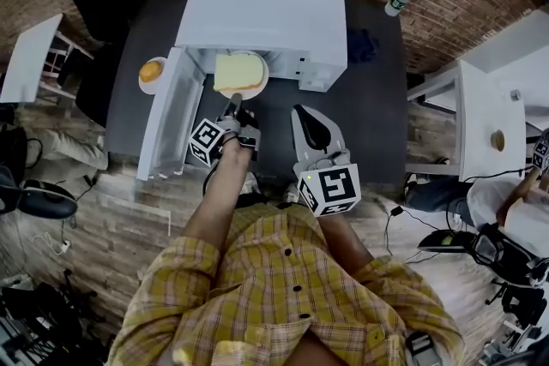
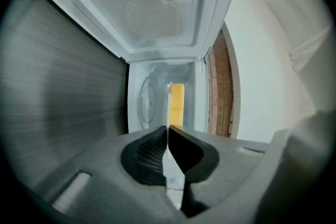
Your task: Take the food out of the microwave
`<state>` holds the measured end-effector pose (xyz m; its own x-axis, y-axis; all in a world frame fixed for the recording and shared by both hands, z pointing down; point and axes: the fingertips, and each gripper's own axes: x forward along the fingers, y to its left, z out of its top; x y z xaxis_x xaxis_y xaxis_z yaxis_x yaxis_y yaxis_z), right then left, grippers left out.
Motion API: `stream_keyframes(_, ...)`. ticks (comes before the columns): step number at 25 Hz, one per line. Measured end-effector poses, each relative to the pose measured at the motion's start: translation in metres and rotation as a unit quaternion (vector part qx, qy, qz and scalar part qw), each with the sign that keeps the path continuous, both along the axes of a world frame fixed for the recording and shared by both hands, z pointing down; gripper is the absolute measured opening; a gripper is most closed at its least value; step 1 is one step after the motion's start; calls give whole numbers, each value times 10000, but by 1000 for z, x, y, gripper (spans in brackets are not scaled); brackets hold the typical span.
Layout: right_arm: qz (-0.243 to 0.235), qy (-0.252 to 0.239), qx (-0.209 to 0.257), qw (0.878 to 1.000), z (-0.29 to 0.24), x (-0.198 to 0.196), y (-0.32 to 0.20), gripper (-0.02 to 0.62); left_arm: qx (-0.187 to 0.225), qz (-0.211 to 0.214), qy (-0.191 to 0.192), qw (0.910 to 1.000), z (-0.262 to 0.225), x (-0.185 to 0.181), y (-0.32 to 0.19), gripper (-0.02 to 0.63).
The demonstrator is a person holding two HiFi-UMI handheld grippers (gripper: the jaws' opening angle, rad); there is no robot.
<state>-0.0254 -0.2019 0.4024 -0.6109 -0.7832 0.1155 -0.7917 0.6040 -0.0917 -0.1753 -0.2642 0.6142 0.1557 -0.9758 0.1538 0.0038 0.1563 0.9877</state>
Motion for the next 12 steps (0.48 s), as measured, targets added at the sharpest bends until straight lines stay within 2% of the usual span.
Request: stream_keyframes(12, -104, -27, 76, 9999, -5, -8, 15, 3, 201, 65, -29, 9998, -53, 5, 40, 9)
